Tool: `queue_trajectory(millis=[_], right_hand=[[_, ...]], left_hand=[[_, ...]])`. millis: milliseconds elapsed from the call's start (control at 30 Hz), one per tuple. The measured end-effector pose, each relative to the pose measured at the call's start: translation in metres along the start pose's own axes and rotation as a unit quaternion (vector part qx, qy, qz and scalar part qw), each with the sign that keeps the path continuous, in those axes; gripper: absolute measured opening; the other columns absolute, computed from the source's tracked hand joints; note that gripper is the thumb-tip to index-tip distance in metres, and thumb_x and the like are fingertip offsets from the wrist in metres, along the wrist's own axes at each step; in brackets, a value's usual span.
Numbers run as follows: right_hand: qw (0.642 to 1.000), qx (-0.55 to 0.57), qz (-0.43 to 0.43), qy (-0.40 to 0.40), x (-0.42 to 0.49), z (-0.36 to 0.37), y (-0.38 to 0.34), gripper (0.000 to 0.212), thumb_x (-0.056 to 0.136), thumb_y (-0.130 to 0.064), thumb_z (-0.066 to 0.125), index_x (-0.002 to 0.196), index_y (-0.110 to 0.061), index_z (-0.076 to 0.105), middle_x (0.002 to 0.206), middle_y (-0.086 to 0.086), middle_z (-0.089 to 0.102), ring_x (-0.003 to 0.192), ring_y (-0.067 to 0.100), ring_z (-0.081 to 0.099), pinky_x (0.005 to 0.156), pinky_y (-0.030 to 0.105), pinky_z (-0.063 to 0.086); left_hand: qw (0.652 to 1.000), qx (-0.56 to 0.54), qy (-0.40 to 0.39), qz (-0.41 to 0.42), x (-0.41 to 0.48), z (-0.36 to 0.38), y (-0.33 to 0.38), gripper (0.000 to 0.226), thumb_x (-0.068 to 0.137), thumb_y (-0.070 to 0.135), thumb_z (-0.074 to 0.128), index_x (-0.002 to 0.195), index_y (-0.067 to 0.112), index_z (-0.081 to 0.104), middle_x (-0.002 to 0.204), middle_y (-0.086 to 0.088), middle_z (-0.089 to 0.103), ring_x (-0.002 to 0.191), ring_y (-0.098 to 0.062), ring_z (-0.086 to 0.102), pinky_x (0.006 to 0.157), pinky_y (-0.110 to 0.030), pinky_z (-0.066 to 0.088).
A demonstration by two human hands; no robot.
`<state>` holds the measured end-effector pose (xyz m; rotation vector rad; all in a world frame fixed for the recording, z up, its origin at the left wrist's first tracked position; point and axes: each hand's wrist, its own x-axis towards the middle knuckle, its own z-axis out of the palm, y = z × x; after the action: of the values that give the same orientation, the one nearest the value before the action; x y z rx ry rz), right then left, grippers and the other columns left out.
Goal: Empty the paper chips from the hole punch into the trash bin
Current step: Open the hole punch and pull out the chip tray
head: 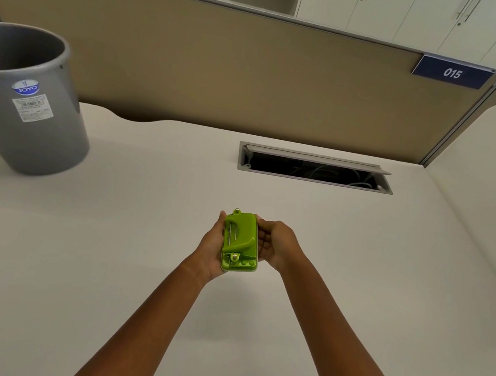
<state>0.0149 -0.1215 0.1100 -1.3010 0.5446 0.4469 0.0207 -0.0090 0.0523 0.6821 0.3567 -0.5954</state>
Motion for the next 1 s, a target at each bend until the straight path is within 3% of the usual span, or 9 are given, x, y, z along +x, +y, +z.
queue_trajectory(millis=[233, 367, 533, 600, 667, 767, 833, 900, 1000], right_hand=[[0.996, 0.079, 0.025, -0.023, 0.0, -0.002, 0.001, 0.025, 0.092, -0.014, 0.047, 0.073, -0.01, 0.062, 0.042, -0.002, 0.065, 0.042, 0.011, 0.063, 0.043, 0.019, 0.054], [0.993, 0.103, 0.034, -0.043, -0.002, -0.002, 0.002, 0.021, 0.093, -0.013, 0.049, 0.076, -0.01, 0.061, 0.055, 0.002, 0.068, 0.05, 0.013, 0.065, 0.044, 0.019, 0.054], [0.994, 0.076, 0.011, -0.084, -0.014, -0.001, 0.015, 0.022, 0.094, -0.014, 0.048, 0.08, -0.004, 0.062, 0.068, 0.007, 0.069, 0.054, 0.011, 0.068, 0.052, 0.02, 0.058], [0.991, 0.096, 0.001, -0.091, -0.017, -0.002, 0.022, 0.022, 0.094, -0.011, 0.047, 0.082, -0.001, 0.062, 0.069, 0.009, 0.072, 0.057, 0.013, 0.071, 0.056, 0.022, 0.06], [0.988, 0.123, -0.001, -0.092, -0.019, -0.002, 0.027, 0.023, 0.095, -0.009, 0.045, 0.081, 0.0, 0.062, 0.061, 0.007, 0.074, 0.056, 0.014, 0.072, 0.056, 0.023, 0.06], [0.983, 0.157, 0.007, -0.093, -0.021, -0.002, 0.03, 0.024, 0.095, -0.007, 0.044, 0.08, 0.002, 0.06, 0.058, 0.008, 0.074, 0.055, 0.016, 0.072, 0.057, 0.026, 0.061], [0.98, 0.174, 0.019, -0.093, -0.021, -0.003, 0.03, 0.023, 0.095, -0.006, 0.044, 0.079, 0.002, 0.059, 0.057, 0.01, 0.073, 0.054, 0.018, 0.072, 0.069, 0.032, 0.06], [0.977, 0.193, 0.028, -0.087, -0.021, -0.004, 0.03, 0.024, 0.095, -0.004, 0.043, 0.078, 0.002, 0.058, 0.056, 0.012, 0.073, 0.052, 0.019, 0.072, 0.082, 0.04, 0.05], [0.974, 0.214, 0.032, -0.071, -0.02, -0.003, 0.03, 0.025, 0.095, -0.003, 0.041, 0.076, 0.003, 0.057, 0.053, 0.013, 0.072, 0.049, 0.021, 0.071, 0.086, 0.043, 0.045]], left_hand=[[1.0, 0.015, 0.001, 0.021, -0.002, 0.001, 0.0, 0.055, 0.095, 0.053, 0.02, 0.1, 0.017, 0.062, 0.093, -0.006, 0.07, 0.086, -0.021, 0.062, 0.08, -0.039, 0.051], [0.999, -0.004, -0.017, 0.03, -0.004, 0.001, 0.0, 0.057, 0.097, 0.05, 0.014, 0.099, 0.018, 0.06, 0.081, -0.003, 0.077, 0.072, -0.015, 0.073, 0.064, -0.028, 0.059], [0.995, -0.067, -0.017, 0.073, -0.005, 0.003, 0.011, 0.063, 0.095, 0.055, 0.006, 0.119, 0.02, 0.053, 0.111, -0.007, 0.067, 0.088, -0.026, 0.068, 0.077, -0.038, 0.052], [0.993, -0.092, -0.002, 0.079, -0.006, 0.003, 0.014, 0.065, 0.094, 0.056, 0.006, 0.134, 0.021, 0.043, 0.132, -0.011, 0.055, 0.12, -0.032, 0.052, 0.09, -0.043, 0.043], [0.991, -0.102, 0.005, 0.088, -0.006, 0.005, 0.016, 0.066, 0.094, 0.056, 0.007, 0.139, 0.019, 0.038, 0.142, -0.013, 0.044, 0.135, -0.031, 0.037, 0.098, -0.04, 0.034], [0.988, -0.119, 0.01, 0.101, -0.004, 0.005, 0.015, 0.065, 0.095, 0.055, 0.009, 0.136, 0.019, 0.043, 0.119, -0.014, 0.061, 0.121, -0.029, 0.048, 0.1, -0.038, 0.034], [0.986, -0.128, 0.019, 0.107, -0.003, 0.005, 0.015, 0.062, 0.095, 0.055, 0.011, 0.118, 0.019, 0.056, 0.089, -0.012, 0.072, 0.105, -0.028, 0.056, 0.102, -0.038, 0.034], [0.985, -0.127, 0.021, 0.114, -0.002, 0.006, 0.015, 0.06, 0.095, 0.054, 0.011, 0.104, 0.019, 0.06, 0.074, -0.011, 0.076, 0.093, -0.027, 0.063, 0.103, -0.037, 0.037], [0.984, -0.132, 0.015, 0.119, -0.001, 0.007, 0.015, 0.057, 0.095, 0.054, 0.013, 0.099, 0.021, 0.06, 0.071, -0.01, 0.076, 0.071, -0.025, 0.073, 0.074, -0.032, 0.058]])
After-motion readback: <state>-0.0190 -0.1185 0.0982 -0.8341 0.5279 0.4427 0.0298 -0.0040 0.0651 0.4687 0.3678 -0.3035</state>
